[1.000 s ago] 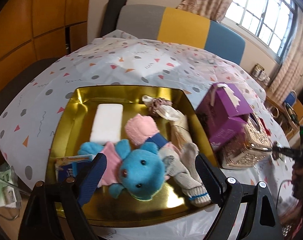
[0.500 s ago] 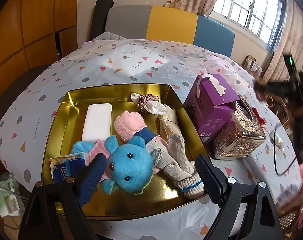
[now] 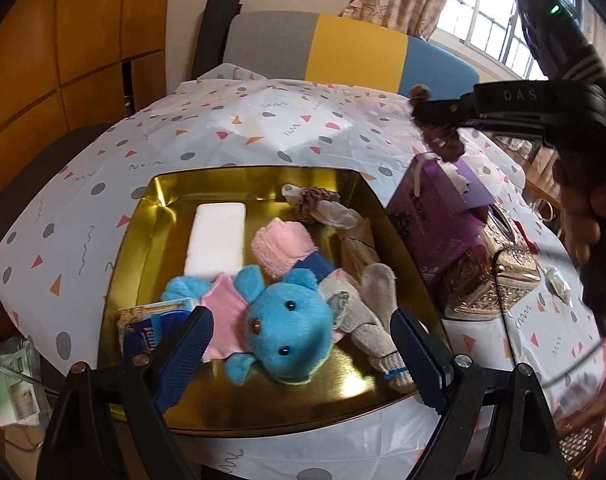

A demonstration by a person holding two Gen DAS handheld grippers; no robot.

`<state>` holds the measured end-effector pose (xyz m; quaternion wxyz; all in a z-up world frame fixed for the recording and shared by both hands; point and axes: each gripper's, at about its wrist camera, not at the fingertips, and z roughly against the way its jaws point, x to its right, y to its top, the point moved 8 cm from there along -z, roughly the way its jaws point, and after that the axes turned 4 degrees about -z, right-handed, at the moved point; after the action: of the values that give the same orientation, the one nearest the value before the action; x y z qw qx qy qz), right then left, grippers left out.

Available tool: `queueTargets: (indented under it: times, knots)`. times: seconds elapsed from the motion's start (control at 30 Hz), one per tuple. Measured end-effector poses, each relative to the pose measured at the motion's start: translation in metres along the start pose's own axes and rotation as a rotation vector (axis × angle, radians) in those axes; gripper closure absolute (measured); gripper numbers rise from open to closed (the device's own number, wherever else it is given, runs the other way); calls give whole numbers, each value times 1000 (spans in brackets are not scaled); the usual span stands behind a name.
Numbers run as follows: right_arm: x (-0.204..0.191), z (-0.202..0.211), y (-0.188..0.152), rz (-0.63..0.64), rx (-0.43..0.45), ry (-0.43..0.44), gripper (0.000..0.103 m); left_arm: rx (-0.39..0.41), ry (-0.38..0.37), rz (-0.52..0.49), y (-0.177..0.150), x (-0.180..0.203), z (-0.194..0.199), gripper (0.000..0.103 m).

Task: Organize soft objects
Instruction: 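Release the Tempo pack in the tray while the right tool drops the scrunchie beside it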

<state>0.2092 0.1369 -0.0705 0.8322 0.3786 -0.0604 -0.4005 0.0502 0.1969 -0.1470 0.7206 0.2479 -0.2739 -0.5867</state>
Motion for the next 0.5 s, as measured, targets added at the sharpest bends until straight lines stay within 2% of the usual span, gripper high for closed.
queueTargets:
  times: [0.2, 0.33, 0.5]
  knots:
    - [-54, -29, -24, 62, -80, 96, 94, 10, 22, 25, -2, -16, 3, 12]
    - [-67, -54, -42, 46, -141, 128, 94, 10, 36, 43, -6, -27, 4, 12]
    - [-76, -76, -57, 21, -192, 125, 93, 9, 47, 63, -10, -35, 5, 12]
